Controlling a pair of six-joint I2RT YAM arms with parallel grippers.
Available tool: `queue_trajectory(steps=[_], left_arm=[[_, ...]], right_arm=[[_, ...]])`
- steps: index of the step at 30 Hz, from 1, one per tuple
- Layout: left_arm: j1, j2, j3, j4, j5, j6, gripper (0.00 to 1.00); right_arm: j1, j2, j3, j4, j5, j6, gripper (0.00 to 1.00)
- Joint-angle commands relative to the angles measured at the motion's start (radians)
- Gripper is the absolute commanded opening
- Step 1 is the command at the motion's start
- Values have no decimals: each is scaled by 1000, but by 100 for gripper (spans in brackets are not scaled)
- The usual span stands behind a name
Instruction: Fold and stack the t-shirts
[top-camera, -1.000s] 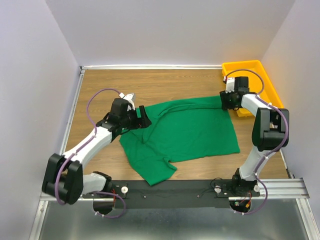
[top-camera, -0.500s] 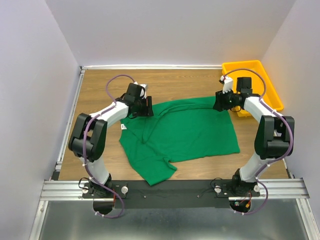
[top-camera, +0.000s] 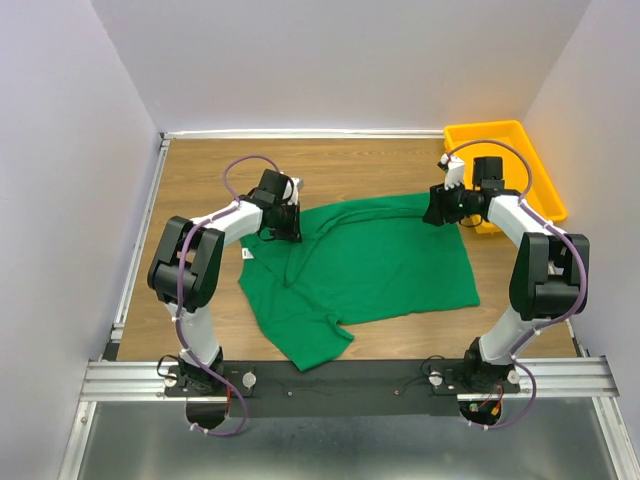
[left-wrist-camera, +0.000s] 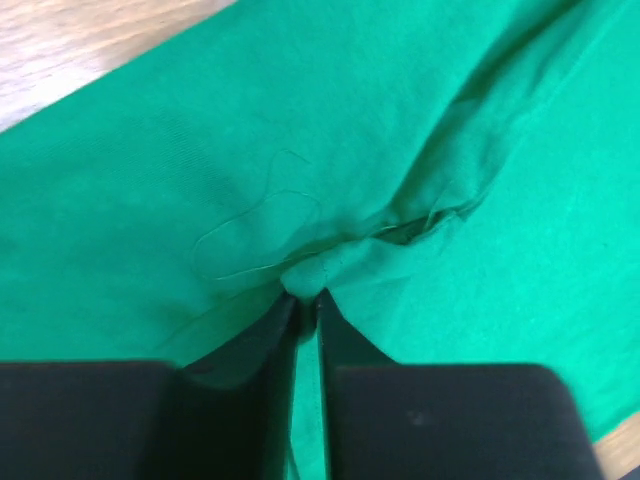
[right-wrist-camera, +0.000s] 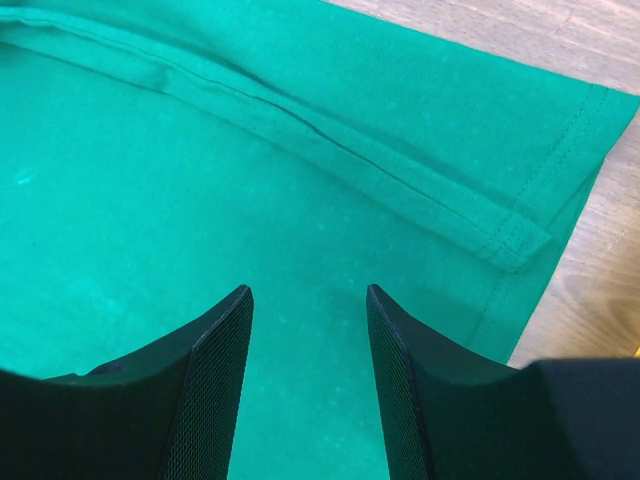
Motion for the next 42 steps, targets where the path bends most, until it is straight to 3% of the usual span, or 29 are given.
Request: queue_trajectory(steps=[1, 17, 42], left_arm=[[7, -15, 11, 7, 52, 24, 0], [-12, -205, -113, 18, 141, 59, 0], [-78, -242, -187, -18, 245, 119, 0]], right_arm=[[-3, -39, 4, -24, -23, 8, 57], [-3, -31, 12, -30, -12, 10, 57], [-4, -25, 47, -30, 45, 23, 57]])
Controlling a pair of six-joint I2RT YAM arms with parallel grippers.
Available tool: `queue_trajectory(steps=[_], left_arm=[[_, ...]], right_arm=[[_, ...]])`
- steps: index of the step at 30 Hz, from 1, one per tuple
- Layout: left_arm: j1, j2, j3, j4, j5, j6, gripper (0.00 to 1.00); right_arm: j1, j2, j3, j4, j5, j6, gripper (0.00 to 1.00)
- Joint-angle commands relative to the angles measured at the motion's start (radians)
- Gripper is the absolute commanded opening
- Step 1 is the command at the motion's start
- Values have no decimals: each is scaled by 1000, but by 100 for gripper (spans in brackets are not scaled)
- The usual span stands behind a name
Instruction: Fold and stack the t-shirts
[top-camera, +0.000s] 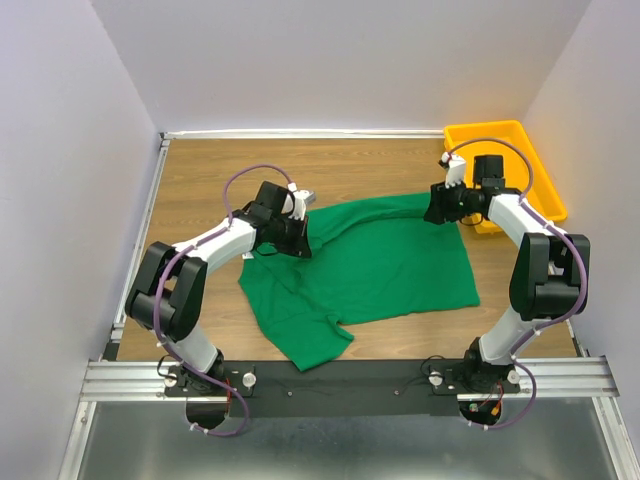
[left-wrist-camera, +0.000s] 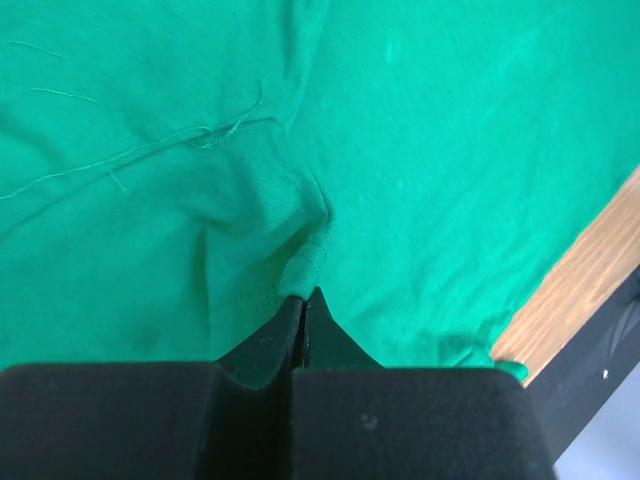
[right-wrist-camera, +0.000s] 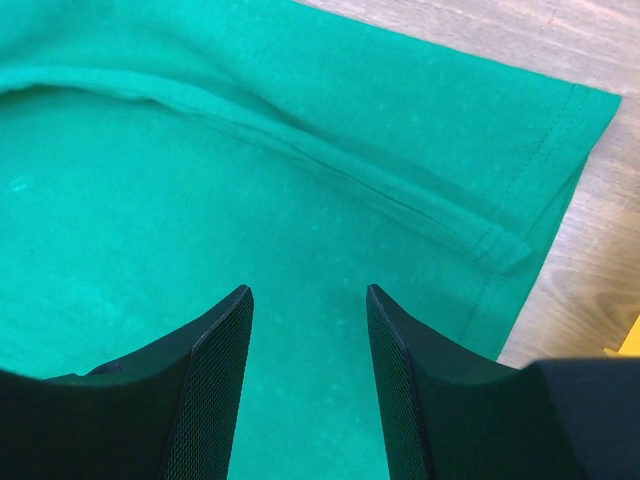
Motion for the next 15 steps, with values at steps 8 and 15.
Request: queue_trajectory(steps=[8, 15], left_arm=[[-17, -20, -23, -49, 3, 38, 0], [-23, -11, -10, -69, -3, 49, 0]], right_arm=[[-3, -19, 35, -17, 26, 20, 57], [-3, -12, 32, -17, 27, 18, 57]])
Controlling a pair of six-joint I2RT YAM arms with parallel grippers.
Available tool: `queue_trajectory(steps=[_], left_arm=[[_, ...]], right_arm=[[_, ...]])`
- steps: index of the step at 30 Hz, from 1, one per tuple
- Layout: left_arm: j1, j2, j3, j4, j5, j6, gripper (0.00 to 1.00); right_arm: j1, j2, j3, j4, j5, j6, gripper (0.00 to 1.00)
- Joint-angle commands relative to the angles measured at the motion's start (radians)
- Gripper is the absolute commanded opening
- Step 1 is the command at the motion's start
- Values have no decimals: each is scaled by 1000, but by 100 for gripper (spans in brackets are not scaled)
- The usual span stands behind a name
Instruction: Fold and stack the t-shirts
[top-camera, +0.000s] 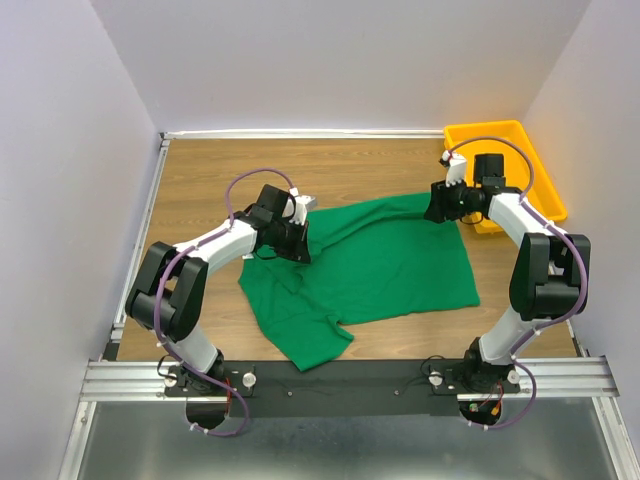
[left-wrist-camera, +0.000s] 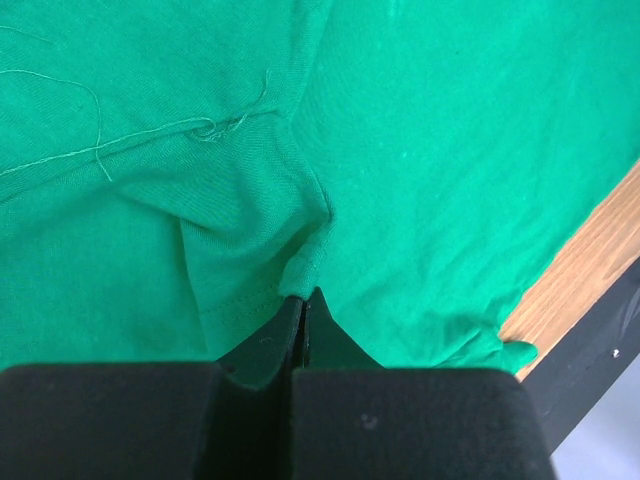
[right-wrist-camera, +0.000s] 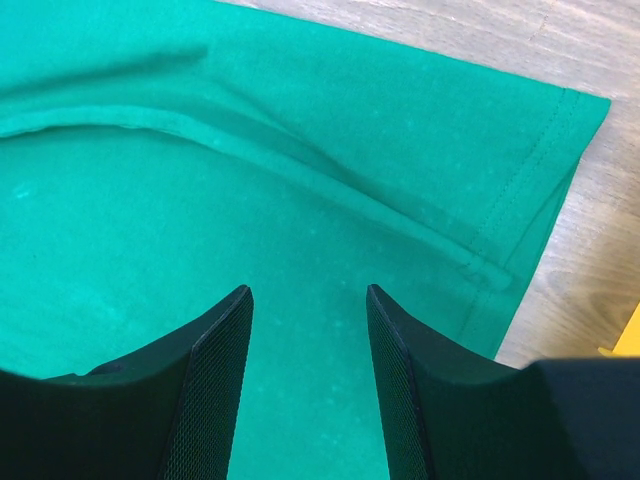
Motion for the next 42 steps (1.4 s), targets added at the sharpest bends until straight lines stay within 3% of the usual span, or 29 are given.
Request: queue_trajectory(steps=[1, 3, 7, 12, 17, 22, 28, 34, 42], left_arm=[[-13, -7, 3, -36, -5, 22, 0], [-16, -1, 5, -45, 0, 29, 7], [-24, 27, 9, -85, 10, 46, 35], [-29, -5, 40, -134, -81, 14, 46], [-10, -201, 66, -65, -195, -136, 65], [85, -329, 2, -6, -293, -272, 69], [307, -462, -207, 66, -251, -360, 69], [344, -498, -255, 74, -237, -360, 68], [367, -499, -275, 71, -232, -348, 69]], right_arm=[[-3, -8, 20, -15, 22, 9, 57], [-3, -4, 18, -15, 18, 12, 57], [-3, 27, 32, -13, 15, 37, 57], [-3, 59, 64, -13, 30, 69, 57], [-3, 110, 145, -13, 133, 128, 56], [-3, 211, 250, -12, 240, 156, 56], [2, 320, 377, -15, 343, 146, 55], [2, 370, 394, -13, 392, 116, 54], [2, 407, 400, -13, 343, 118, 53]])
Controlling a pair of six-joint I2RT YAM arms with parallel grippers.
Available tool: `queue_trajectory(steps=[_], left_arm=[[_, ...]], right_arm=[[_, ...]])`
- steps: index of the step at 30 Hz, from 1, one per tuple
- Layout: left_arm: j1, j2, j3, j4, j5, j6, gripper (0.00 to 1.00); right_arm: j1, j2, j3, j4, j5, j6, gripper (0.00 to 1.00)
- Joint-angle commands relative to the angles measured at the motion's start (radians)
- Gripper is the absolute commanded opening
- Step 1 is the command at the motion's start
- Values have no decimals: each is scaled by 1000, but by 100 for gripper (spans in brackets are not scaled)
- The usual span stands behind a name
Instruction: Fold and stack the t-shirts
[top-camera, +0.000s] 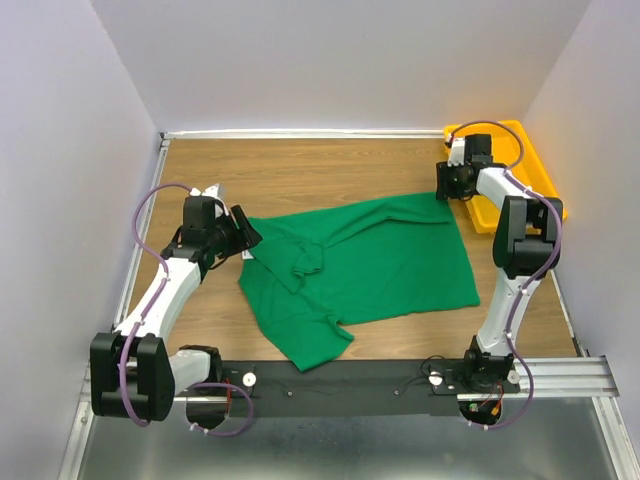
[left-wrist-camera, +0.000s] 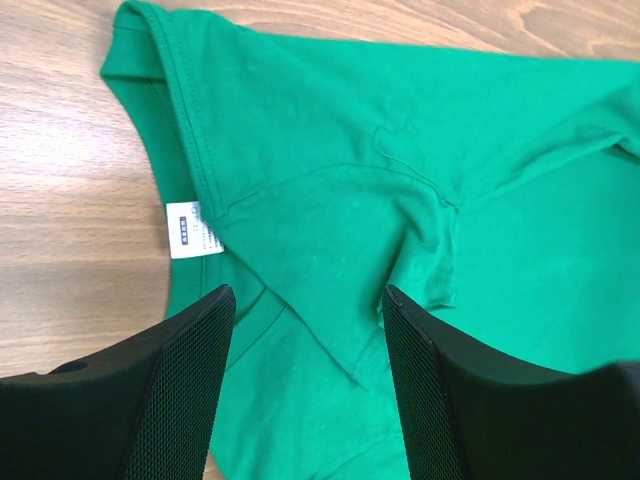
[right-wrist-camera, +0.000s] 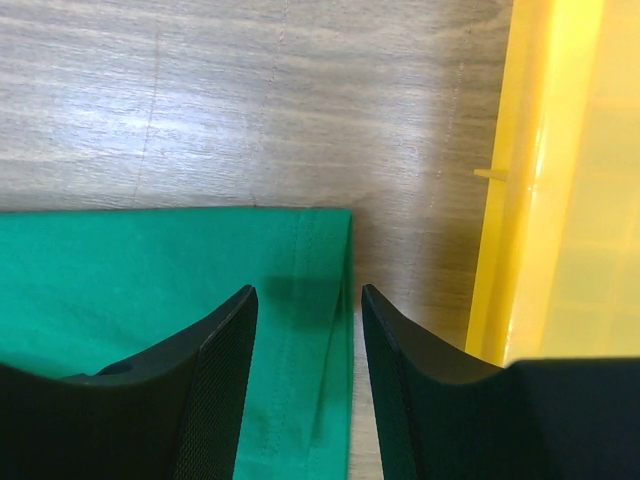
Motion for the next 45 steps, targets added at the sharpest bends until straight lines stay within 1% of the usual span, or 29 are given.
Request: queue_trajectory(steps=[1, 7, 11, 13, 14, 17, 18, 20, 21, 22, 28, 36, 38, 39, 41, 43, 45], left_arm=[[14, -24, -17, 12, 7, -2, 69], [20, -41, -45, 16, 11, -5, 69], [26, -45, -57, 18, 14, -5, 69], [27, -45, -55, 18, 16, -4, 69], [27, -45, -52, 16, 18, -2, 68], [29, -44, -51, 16, 16, -1, 69], [30, -44, -49, 15, 16, 1, 68], [32, -42, -46, 13, 18, 2, 68], [32, -41, -48, 12, 16, 2, 68], [32, -42, -48, 9, 16, 4, 68], [35, -41, -52, 9, 16, 10, 68], [37, -24, -43, 4, 10, 16, 68], [37, -16, -40, 4, 7, 16, 68], [37, -15, -37, 4, 2, 16, 68], [38, -4, -32, 9, -1, 16, 68], [38, 1, -28, 12, -5, 12, 68], [38, 13, -20, 16, -13, 8, 68]], right_arm=[[2, 40, 35, -9, -1, -7, 52], [2, 61, 54, -9, 4, -2, 50], [2, 64, 58, -9, -7, -2, 39], [2, 64, 60, -9, -7, -4, 36], [2, 64, 62, -9, -7, -7, 32], [2, 64, 66, -9, -10, -8, 24], [2, 64, 72, -8, -10, -11, 17], [2, 67, 81, -8, -4, -18, 10], [2, 67, 86, -8, -3, -22, 4], [2, 72, 100, -8, 0, -22, 1], [2, 89, 150, -6, 31, -47, 1], [2, 138, 213, -8, 36, -79, 1], [2, 141, 218, -6, 39, -85, 5], [2, 147, 221, -8, 40, -90, 9], [3, 155, 229, -8, 45, -96, 10], [3, 167, 250, -8, 48, -102, 14], [3, 176, 270, -8, 60, -111, 20]])
